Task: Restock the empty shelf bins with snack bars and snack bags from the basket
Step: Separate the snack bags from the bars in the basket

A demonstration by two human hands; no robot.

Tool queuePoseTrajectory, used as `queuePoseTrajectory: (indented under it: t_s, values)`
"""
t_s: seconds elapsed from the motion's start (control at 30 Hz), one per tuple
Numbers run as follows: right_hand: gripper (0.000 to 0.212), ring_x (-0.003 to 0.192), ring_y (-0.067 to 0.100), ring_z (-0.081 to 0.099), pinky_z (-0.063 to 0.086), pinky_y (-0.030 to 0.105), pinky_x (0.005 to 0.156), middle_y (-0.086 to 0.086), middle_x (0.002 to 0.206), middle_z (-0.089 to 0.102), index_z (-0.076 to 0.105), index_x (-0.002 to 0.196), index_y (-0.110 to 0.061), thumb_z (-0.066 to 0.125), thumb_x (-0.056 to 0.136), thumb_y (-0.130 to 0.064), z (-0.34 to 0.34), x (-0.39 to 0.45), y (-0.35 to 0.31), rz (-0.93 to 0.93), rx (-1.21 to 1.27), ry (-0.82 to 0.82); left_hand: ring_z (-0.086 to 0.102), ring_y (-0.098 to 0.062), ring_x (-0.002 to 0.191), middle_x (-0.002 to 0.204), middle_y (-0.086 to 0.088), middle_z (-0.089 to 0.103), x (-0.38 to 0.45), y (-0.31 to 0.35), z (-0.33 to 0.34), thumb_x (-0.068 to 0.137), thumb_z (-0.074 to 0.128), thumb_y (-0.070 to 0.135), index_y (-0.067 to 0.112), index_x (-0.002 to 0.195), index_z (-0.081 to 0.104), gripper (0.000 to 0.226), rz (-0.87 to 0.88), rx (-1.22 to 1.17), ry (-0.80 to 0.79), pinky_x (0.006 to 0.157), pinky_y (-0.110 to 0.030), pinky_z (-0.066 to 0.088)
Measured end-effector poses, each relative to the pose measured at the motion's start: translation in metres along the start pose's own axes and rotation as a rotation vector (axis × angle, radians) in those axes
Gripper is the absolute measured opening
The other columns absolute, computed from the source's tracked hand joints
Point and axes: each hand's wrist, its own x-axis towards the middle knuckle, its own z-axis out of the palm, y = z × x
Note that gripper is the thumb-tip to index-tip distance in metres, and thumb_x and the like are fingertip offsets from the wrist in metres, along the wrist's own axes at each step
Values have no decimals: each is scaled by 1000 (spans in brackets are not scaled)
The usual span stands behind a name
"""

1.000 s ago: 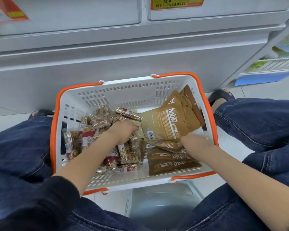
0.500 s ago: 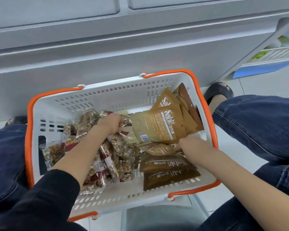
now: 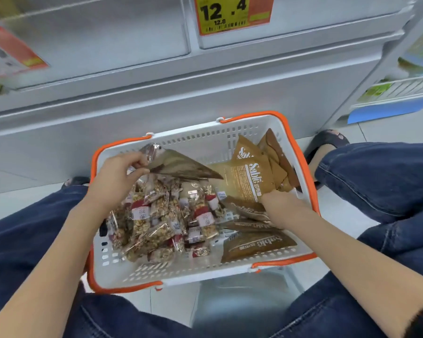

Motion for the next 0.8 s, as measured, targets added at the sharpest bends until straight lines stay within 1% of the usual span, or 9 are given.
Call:
queuePoseTrajectory:
  t_s: [0.1,0.17,0.23,0.3,0.43,0.5,0.6,0.7,0.8]
  values:
    - [37,102,27,59,48,32,75,10,116,59,54,122,-14,45,89,2,-2,0,-1,-12,57,76,56,-19,80,81,-4,61,-15,9,-6,86,64,4,14,79,58,14,-59,-105,183,71,-14,41]
    - [47,105,25,60,49,31,79,8,123,60,47,134,-20,53,90,-5,-9,-1,-4,-65,205,243,57,-8,77,76,4,59,-19,16,-8,86,63,3,20,73,54,23,-83,-233,239,63,-4,37]
    - [65,115,21,56,46,29,91,3,133,55,36,143,-22,67,86,-15,-22,-7,-8,-152,493,404,54,6,68,68,15,60,-22,23,-8,87,62,3,26,72,54,29,-113,-377,204,63,-4,38]
    - [74,119,14,51,41,29,98,-5,133,50,33,140,-22,76,79,-22,-37,-15,-9,-219,855,416,55,4,67,71,11,61,-23,25,-4,89,60,5,24,76,59,23,-143,-504,150,70,-12,42]
    - [27,94,0,62,47,19,82,-12,102,66,50,106,-32,67,86,-25,-50,-22,1,-240,1162,414,62,-13,85,80,4,65,-18,25,5,91,58,9,19,87,64,12,-304,-822,85,85,-31,52]
    - [17,79,-7,64,47,10,71,-18,88,67,56,96,-36,56,94,-19,-54,-25,-1,-317,1178,466,64,-13,91,89,2,68,-15,33,14,92,56,8,16,94,64,12,-364,-987,15,86,-31,55]
    - [20,75,6,63,46,20,67,-11,81,68,63,89,-28,49,98,-17,-67,-33,0,-284,991,750,64,-19,97,96,-6,67,-13,48,35,91,57,9,11,92,62,6,-415,-1102,-59,88,-34,54]
    - [18,73,23,58,43,30,67,4,78,66,65,96,-11,48,98,-19,-83,-45,17,-216,632,937,64,-11,91,94,2,67,-9,51,55,89,63,19,16,96,64,8,-353,-761,-46,82,-19,50]
    - [20,76,35,61,48,39,67,12,80,66,66,103,-12,47,98,-18,-86,-49,27,-215,308,824,59,0,86,94,6,65,-5,50,63,89,64,21,19,104,62,16,-295,-617,-68,69,-7,42]
